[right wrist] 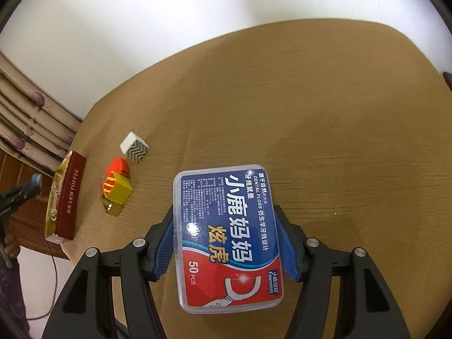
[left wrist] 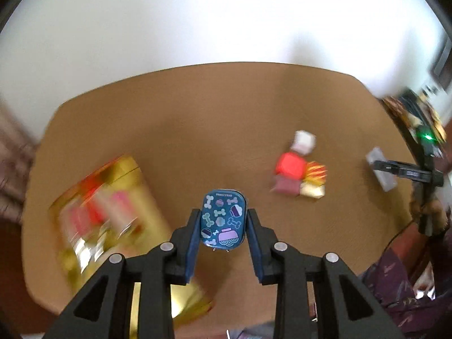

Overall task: Organize rigid objects
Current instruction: 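Lower the keychain tag into the tin and open the left tool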

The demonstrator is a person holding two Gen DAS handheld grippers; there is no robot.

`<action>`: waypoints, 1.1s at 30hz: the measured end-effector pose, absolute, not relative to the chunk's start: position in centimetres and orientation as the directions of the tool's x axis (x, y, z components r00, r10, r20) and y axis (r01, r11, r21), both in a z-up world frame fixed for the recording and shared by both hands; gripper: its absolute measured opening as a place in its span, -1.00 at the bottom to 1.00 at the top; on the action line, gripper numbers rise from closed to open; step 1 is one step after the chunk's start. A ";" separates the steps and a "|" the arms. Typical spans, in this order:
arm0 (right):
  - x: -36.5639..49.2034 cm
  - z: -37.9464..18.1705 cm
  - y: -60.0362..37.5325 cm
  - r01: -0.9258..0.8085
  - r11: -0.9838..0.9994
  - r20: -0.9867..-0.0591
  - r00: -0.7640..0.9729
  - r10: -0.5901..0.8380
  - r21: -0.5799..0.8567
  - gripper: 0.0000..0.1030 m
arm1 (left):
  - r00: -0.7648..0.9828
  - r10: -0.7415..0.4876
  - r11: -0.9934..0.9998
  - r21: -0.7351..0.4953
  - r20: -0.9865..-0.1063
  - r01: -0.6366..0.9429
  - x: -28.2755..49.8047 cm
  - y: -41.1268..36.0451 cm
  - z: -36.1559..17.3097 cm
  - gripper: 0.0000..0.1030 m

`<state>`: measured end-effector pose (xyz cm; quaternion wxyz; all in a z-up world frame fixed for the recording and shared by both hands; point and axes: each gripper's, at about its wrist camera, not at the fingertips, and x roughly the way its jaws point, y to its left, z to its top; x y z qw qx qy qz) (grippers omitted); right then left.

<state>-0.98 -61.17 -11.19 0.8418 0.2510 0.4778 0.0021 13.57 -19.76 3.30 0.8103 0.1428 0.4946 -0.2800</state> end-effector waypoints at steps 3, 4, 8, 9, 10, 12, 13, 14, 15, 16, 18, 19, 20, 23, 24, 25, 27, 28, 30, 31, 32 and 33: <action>-1.2 -9.9 -60.1 0.209 0.882 -0.790 0.562 0.246 0.423 0.17 | 0.361 -0.240 0.863 -0.028 -0.901 0.505 12.8 -13.5 1.7 -0.39; -1.2 -9.5 -59.7 0.201 0.883 -0.786 0.566 0.248 0.423 0.17 | 0.359 -0.212 0.886 -0.023 -0.909 0.464 12.4 -11.3 1.2 -0.39; -1.1 -8.3 -58.0 0.167 0.890 -0.775 0.575 0.261 0.424 0.17 | 0.322 -0.218 0.911 -0.074 -0.921 0.405 12.1 -7.8 -0.7 -0.39; -1.0 -8.1 -57.5 0.159 0.892 -0.775 0.573 0.267 0.424 0.17 | 0.320 -0.231 0.909 -0.086 -0.919 0.409 12.1 -7.8 -1.1 -0.39; -0.9 -7.8 -57.0 0.153 0.893 -0.774 0.573 0.269 0.423 0.17 | 0.321 -0.246 0.904 -0.097 -0.914 0.416 12.4 -7.7 -1.2 -0.39; -0.8 -7.4 -56.0 0.139 0.902 -0.778 0.570 0.265 0.409 0.17 | 0.330 -0.239 0.907 -0.088 -0.913 0.412 13.2 -8.5 -1.9 -0.39; -0.8 -7.2 -55.7 0.134 0.904 -0.778 0.570 0.264 0.405 0.17 | 0.325 -0.249 0.903 -0.097 -0.913 0.419 13.4 -9.7 -2.2 -0.39; -0.9 -6.9 -55.2 0.128 0.907 -0.777 0.571 0.264 0.402 0.17 | 0.315 -0.266 0.895 -0.111 -0.911 0.432 13.9 -10.4 -2.7 -0.39; -0.9 -6.7 -55.0 0.125 0.908 -0.777 0.571 0.265 0.401 0.17 | 0.316 -0.260 0.896 -0.105 -0.913 0.432 13.9 -11.1 -3.1 -0.39; -0.9 -6.5 -54.8 0.121 0.909 -0.777 0.571 0.264 0.398 0.17 | 0.317 -0.243 0.899 -0.091 -0.917 0.428 14.4 -11.7 -3.3 -0.39; -1.0 -6.1 -54.6 0.118 0.915 -0.778 0.574 0.255 0.387 0.17 | 0.309 -0.238 0.895 -0.084 -0.921 0.438 15.0 -12.9 -4.0 -0.38; -1.1 -5.9 -54.5 0.115 0.915 -0.777 0.575 0.256 0.386 0.17 | 0.315 -0.220 0.895 -0.063 -0.923 0.441 15.5 -13.4 -4.5 -0.38; -1.0 -5.8 -54.4 0.114 0.915 -0.777 0.575 0.257 0.387 0.17 | 0.322 -0.198 0.900 -0.041 -0.926 0.435 15.9 -13.6 -5.0 -0.38; -1.1 -5.4 -54.3 0.110 0.916 -0.776 0.576 0.257 0.385 0.17 | 0.316 -0.213 0.903 -0.063 -0.925 0.424 16.8 -13.8 -5.9 -0.37; -1.0 -5.3 -54.2 0.106 0.916 -0.775 0.576 0.259 0.386 0.17 | 0.320 -0.206 0.907 -0.058 -0.925 0.417 17.1 -13.8 -6.0 -0.37; -1.1 -5.2 -54.2 0.104 0.917 -0.774 0.578 0.260 0.385 0.17 | 0.323 -0.196 0.910 -0.049 -0.926 0.412 17.4 -13.9 -6.3 -0.37; -1.1 -4.9 -53.8 0.092 0.918 -0.772 0.578 0.265 0.385 0.17 | 0.309 -0.191 0.914 -0.054 -0.932 0.403 17.7 -13.9 -6.8 -0.37; -1.0 -4.7 -53.6 0.087 0.919 -0.770 0.579 0.266 0.383 0.17 | 0.304 -0.194 0.918 -0.063 -0.933 0.392 17.9 -13.7 -6.9 -0.36; -0.9 -4.5 -53.2 0.076 0.921 -0.769 0.578 0.272 0.383 0.17 | 0.284 -0.200 0.925 -0.085 -0.938 0.371 18.2 -13.4 -6.9 -0.34; -0.8 -4.4 -53.1 0.071 0.920 -0.768 0.577 0.277 0.385 0.17 | 0.277 -0.204 0.927 -0.095 -0.939 0.362 18.2 -13.2 -6.8 -0.34; -0.7 -4.3 -52.8 0.066 0.919 -0.766 0.577 0.283 0.389 0.17 | 0.281 -0.210 0.930 -0.103 -0.936 0.352 18.1 -12.8 -6.6 -0.34; -0.5 -4.1 -52.4 0.057 0.917 -0.764 0.576 0.292 0.394 0.17 | 0.290 -0.220 0.933 -0.114 -0.931 0.340 17.8 -12.4 -6.2 -0.34</action>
